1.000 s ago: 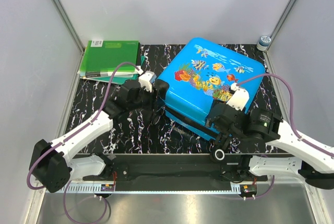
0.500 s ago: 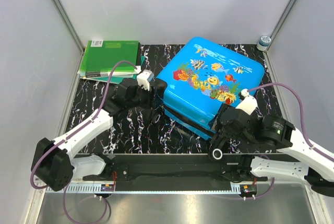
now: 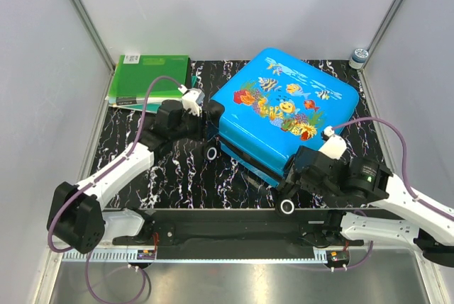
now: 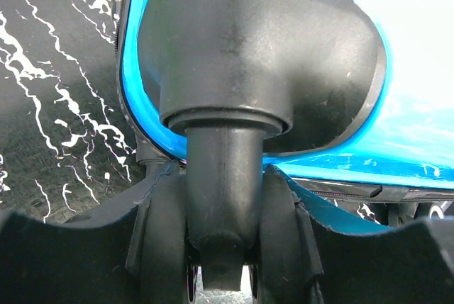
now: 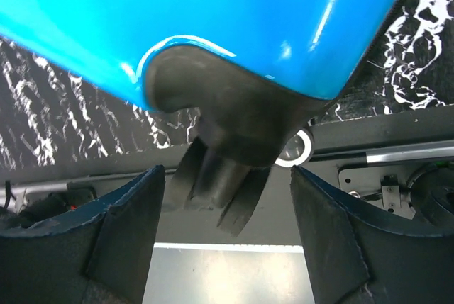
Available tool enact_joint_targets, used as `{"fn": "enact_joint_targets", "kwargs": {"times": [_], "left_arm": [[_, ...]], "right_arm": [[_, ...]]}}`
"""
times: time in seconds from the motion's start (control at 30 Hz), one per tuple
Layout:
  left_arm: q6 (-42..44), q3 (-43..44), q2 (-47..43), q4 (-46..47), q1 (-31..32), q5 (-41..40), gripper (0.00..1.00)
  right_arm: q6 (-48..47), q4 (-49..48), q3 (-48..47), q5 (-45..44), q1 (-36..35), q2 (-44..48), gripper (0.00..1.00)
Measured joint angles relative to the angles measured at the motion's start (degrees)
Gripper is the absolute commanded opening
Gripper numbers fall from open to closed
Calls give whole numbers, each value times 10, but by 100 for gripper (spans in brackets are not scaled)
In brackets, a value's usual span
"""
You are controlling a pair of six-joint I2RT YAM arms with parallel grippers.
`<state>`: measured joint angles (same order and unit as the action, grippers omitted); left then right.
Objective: Pack the luggage
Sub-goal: Zip the luggage at the center of the board.
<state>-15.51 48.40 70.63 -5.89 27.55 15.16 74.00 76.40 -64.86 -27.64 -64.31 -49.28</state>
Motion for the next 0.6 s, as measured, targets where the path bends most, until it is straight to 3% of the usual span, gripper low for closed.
{"fn": "enact_joint_targets", "kwargs": {"times": [0.3, 0.53, 0.57, 0.6], "left_arm": [[-2, -21, -3, 36, -6, 16, 0], [-5, -54, -17, 82, -8, 24, 0], [-5, -59, -21, 87, -8, 24, 0], [-6, -65, -24, 92, -8, 25, 0]], "right_arm": [[22, -1, 21, -35, 1, -64, 77], [24, 0, 41, -47, 10, -86, 27], [21, 0, 41, -47, 12, -86, 11], [17, -1, 42, -47, 13, -86, 4]]}}
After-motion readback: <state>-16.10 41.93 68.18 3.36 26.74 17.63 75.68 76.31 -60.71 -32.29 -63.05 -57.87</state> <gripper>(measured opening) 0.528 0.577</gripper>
